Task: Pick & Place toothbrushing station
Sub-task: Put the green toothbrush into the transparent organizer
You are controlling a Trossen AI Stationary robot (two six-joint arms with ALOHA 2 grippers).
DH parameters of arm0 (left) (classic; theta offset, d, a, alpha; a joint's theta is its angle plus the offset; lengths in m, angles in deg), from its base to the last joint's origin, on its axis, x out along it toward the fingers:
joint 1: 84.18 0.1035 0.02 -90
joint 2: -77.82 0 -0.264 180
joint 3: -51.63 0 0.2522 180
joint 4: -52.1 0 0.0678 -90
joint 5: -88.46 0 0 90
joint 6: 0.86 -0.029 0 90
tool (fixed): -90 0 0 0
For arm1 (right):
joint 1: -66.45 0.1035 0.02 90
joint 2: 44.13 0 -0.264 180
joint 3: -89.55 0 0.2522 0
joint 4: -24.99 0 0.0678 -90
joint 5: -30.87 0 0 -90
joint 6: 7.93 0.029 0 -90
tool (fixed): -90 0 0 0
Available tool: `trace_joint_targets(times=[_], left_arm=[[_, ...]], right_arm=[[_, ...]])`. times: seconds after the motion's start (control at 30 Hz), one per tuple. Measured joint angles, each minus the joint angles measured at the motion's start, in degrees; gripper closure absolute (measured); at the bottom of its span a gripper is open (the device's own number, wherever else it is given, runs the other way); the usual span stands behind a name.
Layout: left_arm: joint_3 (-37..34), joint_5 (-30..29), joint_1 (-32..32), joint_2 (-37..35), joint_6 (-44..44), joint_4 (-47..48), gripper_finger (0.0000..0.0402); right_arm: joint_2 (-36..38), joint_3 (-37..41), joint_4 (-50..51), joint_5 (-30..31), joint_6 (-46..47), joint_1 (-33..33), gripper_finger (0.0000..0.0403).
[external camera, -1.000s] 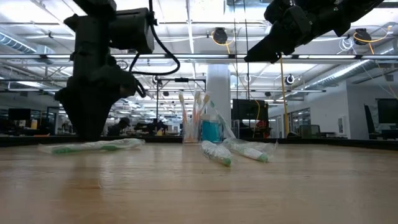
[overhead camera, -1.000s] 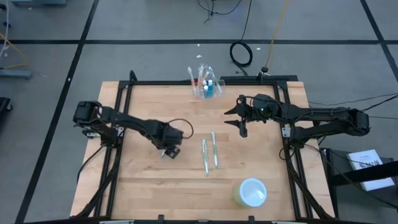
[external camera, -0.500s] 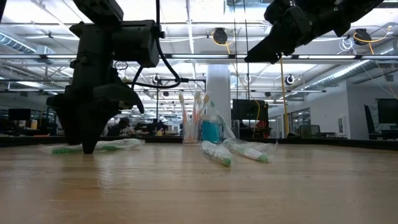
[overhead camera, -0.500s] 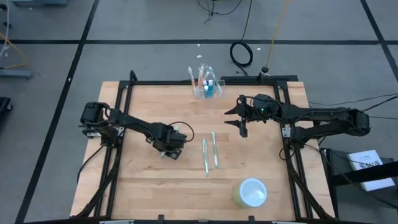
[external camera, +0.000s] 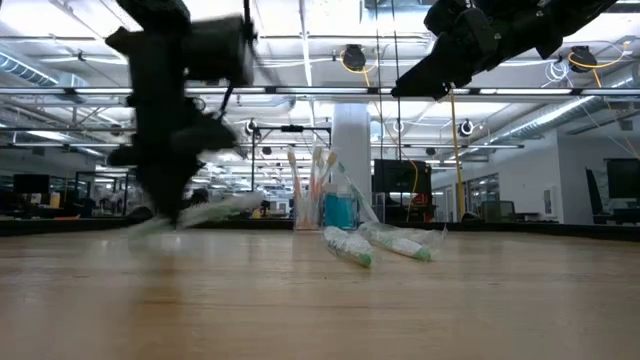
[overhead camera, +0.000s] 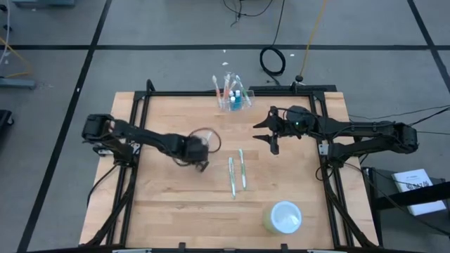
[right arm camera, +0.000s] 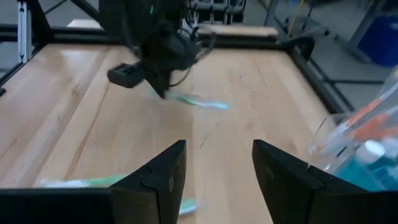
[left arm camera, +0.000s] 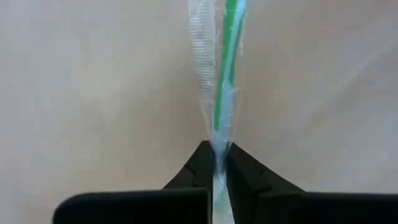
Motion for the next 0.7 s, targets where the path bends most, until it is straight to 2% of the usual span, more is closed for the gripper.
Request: trace_joint_targets(times=[0.13,0.27,0.37,0.47,0.57,0.7], left_arm=[[1.06,-13.47,-0.22,-6.03,-10.39,-9.26,0.0392],[1.08,-20.62,-0.51,-9.28,-29.23,-28.36,0.0386],[1.10,-18.82,-0.05,-9.62,-43.90,-40.30,0.0394],[1.10,-15.74,0.66,-8.68,-55.13,-47.29,0.0394],[1.10,-16.32,1.84,-8.04,-59.87,-49.93,0.0387],[1.10,-14.64,3.51,-7.95,-60.57,-49.72,0.0392]], right_arm=[[0.00,0.00,-4.37,1.20,-1.03,0.00,0.0227],[-0.02,0.00,-10.57,1.16,-1.08,0.00,0.0227],[-0.72,0.31,-16.84,1.08,0.30,0.00,0.0227],[-2.42,1.36,-24.42,-0.32,1.39,-0.03,0.0225],[-4.34,1.68,-28.74,-3.78,2.04,-0.04,0.0213],[-5.63,1.66,-33.18,-5.14,3.47,0.34,0.0180]])
